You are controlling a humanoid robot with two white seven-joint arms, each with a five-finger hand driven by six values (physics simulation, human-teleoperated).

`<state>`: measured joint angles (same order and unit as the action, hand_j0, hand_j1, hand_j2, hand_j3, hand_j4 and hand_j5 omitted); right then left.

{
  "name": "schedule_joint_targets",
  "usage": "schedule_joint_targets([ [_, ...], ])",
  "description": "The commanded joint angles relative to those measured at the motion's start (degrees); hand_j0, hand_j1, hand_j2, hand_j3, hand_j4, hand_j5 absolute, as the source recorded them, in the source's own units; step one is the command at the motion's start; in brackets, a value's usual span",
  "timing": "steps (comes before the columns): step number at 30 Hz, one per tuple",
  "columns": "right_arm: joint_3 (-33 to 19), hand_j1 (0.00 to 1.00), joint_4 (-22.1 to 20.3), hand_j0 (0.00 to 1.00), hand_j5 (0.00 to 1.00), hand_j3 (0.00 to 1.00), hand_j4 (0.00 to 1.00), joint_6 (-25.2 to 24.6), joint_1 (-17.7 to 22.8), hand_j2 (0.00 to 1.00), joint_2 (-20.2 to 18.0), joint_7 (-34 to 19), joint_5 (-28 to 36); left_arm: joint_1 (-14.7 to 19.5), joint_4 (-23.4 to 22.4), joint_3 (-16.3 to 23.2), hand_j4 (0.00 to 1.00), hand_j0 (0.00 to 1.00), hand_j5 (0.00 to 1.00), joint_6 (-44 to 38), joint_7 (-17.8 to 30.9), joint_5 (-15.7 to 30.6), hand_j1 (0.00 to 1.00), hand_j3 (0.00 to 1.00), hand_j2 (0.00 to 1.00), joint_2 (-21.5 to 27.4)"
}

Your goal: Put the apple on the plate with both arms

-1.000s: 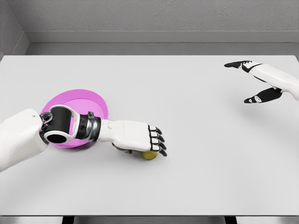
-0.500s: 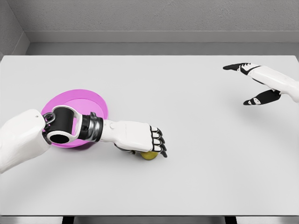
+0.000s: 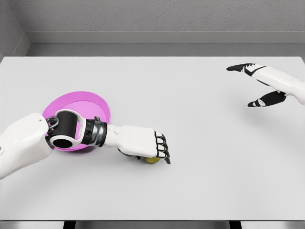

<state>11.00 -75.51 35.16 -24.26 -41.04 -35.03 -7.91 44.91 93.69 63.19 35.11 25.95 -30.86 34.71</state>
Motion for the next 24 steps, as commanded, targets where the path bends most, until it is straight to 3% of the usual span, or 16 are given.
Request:
schedule_joint_targets([
  [1, 0.0, 1.0, -0.1, 1.0, 1.0, 1.0, 1.0, -0.2, 0.0, 1.0, 0.0, 0.0, 0.4, 0.0, 0.0, 0.4, 0.84, 0.84, 0.84, -0.1, 0.0, 0.3, 0.84, 0.84, 0.84, -0.3],
  [4, 0.0, 1.0, -0.1, 1.0, 1.0, 1.0, 1.0, -0.2, 0.0, 1.0, 0.0, 0.0, 0.4, 0.0, 0.0, 0.4, 0.82, 0.82, 0.82, -0.1, 0.1, 0.3, 0.82, 0.82, 0.82, -0.3],
  [6, 0.0, 1.0, -0.1, 1.0, 1.0, 1.0, 1.0, -0.2, 0.0, 1.0, 0.0, 0.0, 0.4, 0.0, 0.0, 0.4, 0.73, 0.73, 0.73, -0.1, 0.8, 0.4, 0.73, 0.73, 0.73, -0.2],
  [15, -0.1, 1.0, -0.2, 1.0, 1.0, 1.0, 1.0, -0.2, 0.0, 1.0, -0.2, 0.0, 0.4, 0.0, 0.0, 0.4, 0.71, 0.71, 0.71, -0.1, 0.9, 0.4, 0.71, 0.71, 0.71, -0.1],
  [24, -0.1, 1.0, -0.3, 1.0, 1.0, 1.0, 1.0, -0.2, 0.0, 1.0, -0.2, 0.0, 0.4, 0.0, 0.1, 0.4, 0.61, 0.61, 0.61, -0.1, 0.9, 0.4, 0.61, 0.61, 0.61, 0.0],
])
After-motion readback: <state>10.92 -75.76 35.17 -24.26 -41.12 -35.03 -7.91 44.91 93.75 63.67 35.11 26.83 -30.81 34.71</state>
